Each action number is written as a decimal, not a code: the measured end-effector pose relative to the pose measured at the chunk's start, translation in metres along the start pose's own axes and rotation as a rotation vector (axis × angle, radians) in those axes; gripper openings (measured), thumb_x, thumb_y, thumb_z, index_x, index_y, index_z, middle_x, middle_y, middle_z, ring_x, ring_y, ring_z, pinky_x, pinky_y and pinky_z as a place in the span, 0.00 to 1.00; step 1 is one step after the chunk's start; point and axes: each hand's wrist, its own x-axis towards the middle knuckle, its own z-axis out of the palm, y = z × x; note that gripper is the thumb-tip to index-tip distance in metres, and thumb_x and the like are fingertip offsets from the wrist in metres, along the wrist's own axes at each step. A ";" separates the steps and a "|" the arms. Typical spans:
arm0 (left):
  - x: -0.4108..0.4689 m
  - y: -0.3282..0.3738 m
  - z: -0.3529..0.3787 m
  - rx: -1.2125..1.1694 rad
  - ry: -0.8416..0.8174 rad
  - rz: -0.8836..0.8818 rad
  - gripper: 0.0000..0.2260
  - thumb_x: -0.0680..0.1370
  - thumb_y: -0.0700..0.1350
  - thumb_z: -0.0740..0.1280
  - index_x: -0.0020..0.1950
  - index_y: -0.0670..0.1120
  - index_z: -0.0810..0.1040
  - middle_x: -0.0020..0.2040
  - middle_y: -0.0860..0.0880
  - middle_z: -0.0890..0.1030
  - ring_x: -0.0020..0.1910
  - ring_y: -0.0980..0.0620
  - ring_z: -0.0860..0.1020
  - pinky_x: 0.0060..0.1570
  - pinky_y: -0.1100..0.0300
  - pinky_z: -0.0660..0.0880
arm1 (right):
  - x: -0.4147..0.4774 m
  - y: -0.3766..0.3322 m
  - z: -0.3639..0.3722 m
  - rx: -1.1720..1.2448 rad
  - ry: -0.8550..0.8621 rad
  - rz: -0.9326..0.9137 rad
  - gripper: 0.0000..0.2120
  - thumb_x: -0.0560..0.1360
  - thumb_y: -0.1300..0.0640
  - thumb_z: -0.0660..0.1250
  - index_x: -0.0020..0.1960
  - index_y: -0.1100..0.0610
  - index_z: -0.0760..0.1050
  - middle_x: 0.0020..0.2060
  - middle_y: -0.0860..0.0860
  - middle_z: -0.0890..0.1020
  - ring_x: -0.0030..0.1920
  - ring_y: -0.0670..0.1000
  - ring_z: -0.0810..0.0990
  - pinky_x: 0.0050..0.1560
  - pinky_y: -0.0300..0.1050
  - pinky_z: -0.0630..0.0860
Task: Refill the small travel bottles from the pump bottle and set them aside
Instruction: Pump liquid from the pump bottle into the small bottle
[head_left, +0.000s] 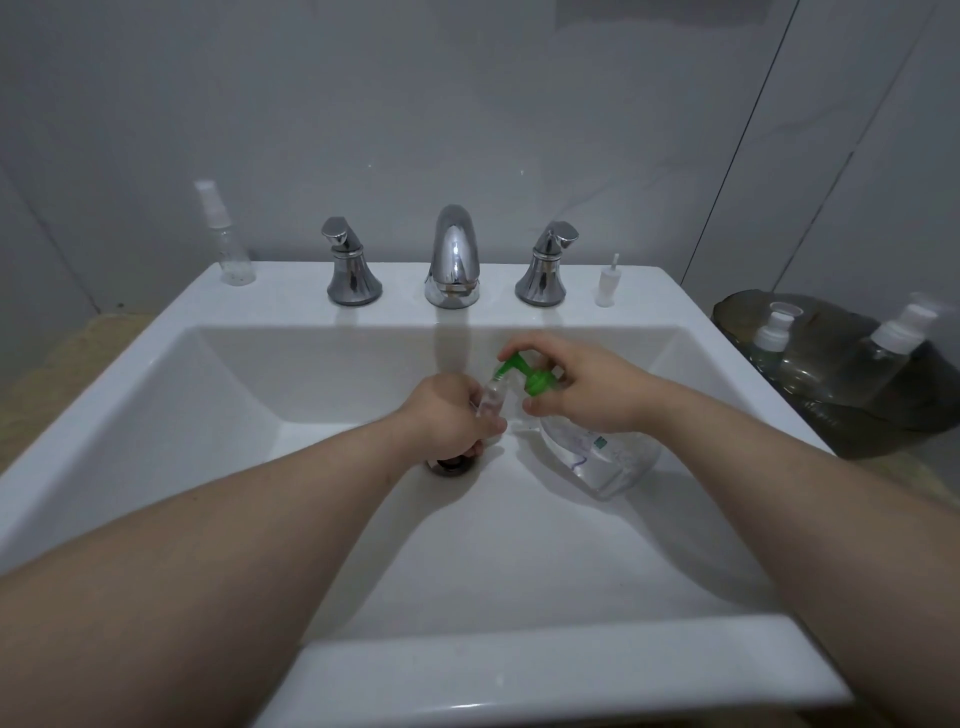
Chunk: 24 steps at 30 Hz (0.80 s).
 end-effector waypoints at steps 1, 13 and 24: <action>0.000 0.000 0.000 0.007 0.002 0.002 0.09 0.77 0.47 0.75 0.49 0.43 0.81 0.37 0.45 0.86 0.36 0.48 0.84 0.52 0.47 0.83 | 0.000 0.000 0.000 0.001 0.002 -0.002 0.24 0.76 0.58 0.75 0.66 0.39 0.73 0.53 0.50 0.79 0.48 0.54 0.79 0.55 0.49 0.77; 0.001 -0.001 0.000 0.008 0.017 0.025 0.07 0.76 0.47 0.76 0.46 0.45 0.81 0.36 0.47 0.85 0.37 0.47 0.84 0.51 0.46 0.83 | 0.002 0.001 0.001 0.009 0.040 -0.021 0.23 0.74 0.57 0.77 0.61 0.37 0.73 0.51 0.48 0.80 0.46 0.49 0.78 0.53 0.45 0.77; 0.000 0.000 -0.001 0.074 0.023 0.070 0.08 0.75 0.48 0.77 0.40 0.51 0.80 0.36 0.50 0.83 0.38 0.48 0.83 0.53 0.50 0.82 | 0.002 -0.001 0.001 0.032 0.050 -0.003 0.21 0.73 0.58 0.78 0.59 0.40 0.76 0.49 0.48 0.81 0.45 0.49 0.78 0.52 0.45 0.76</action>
